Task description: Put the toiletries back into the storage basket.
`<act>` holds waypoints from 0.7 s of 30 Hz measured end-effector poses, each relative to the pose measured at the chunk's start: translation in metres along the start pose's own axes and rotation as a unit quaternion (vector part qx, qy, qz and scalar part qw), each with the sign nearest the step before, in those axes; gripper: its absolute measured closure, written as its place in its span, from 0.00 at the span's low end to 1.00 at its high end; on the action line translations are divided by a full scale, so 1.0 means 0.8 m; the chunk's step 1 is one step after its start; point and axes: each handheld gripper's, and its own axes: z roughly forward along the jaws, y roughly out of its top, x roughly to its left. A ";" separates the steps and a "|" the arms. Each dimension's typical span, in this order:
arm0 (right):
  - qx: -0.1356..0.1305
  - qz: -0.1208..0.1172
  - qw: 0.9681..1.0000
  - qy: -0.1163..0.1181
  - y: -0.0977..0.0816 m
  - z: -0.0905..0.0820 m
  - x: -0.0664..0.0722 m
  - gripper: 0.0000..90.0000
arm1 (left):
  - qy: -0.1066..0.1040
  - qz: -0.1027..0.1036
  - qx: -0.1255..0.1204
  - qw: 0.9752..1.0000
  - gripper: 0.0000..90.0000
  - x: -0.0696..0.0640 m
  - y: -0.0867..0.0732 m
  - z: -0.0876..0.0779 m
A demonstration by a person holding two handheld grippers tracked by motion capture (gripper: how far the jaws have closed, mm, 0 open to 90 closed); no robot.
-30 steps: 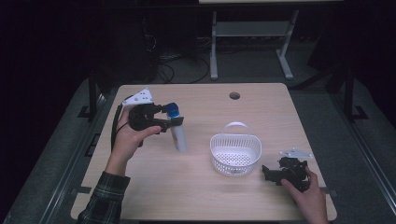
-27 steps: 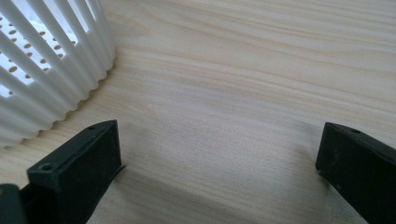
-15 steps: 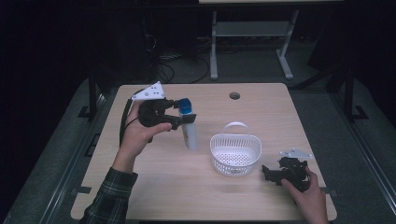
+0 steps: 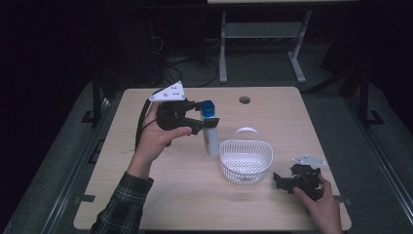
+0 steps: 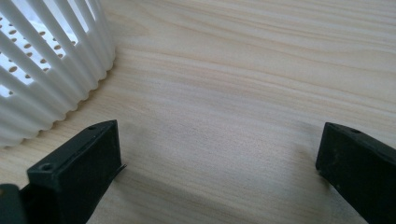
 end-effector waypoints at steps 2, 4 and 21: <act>0.000 0.000 1.000 0.000 0.000 0.000 0.000 0.00 | -0.004 0.003 0.001 1.000 0.40 -0.002 0.002 0.004; 0.000 0.000 1.000 0.000 0.000 0.000 0.000 0.00 | -0.008 0.004 -0.001 1.000 0.40 -0.005 0.003 0.010; 0.001 0.001 1.000 0.000 -0.001 -0.001 0.000 0.00 | -0.029 0.016 -0.003 0.999 0.40 -0.018 0.003 0.055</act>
